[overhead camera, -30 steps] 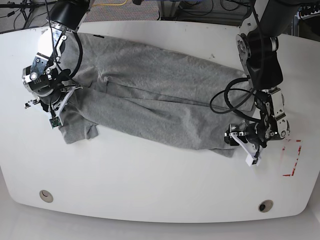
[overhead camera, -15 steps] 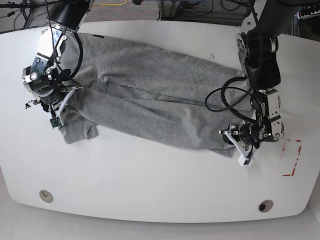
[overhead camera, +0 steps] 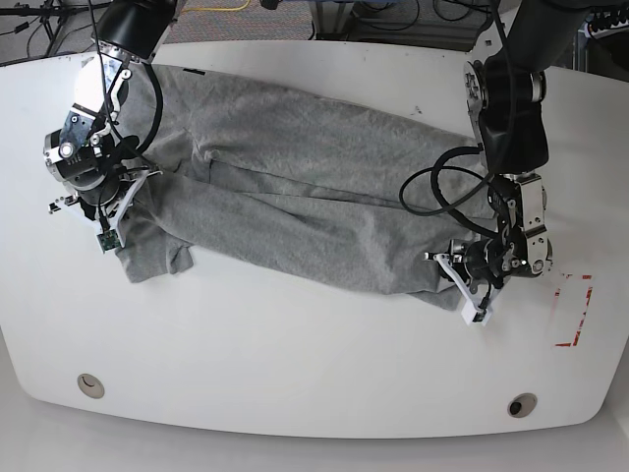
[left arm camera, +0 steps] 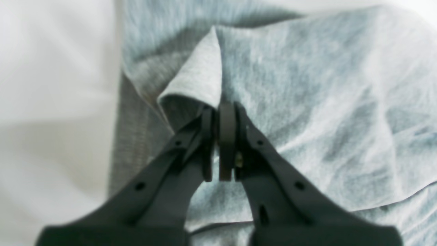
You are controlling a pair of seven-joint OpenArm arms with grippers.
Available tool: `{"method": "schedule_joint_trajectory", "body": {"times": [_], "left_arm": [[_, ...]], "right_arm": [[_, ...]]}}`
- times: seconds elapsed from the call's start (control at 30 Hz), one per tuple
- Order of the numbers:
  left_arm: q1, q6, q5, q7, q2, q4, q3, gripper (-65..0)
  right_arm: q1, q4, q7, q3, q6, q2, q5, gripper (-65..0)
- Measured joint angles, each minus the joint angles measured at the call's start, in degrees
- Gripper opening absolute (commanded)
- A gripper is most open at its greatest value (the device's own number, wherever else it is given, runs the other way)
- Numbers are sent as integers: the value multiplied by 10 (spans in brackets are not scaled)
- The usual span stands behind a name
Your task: Fold the T-shirt properly
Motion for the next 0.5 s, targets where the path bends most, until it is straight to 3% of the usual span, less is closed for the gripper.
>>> {"method": "schedule_joint_trajectory", "body": {"times": [0.5], "left_arm": [[12, 0, 3, 0, -2, 117, 1, -650]], "right_arm": [[21, 33, -3, 0, 0, 0, 1, -644]]}}
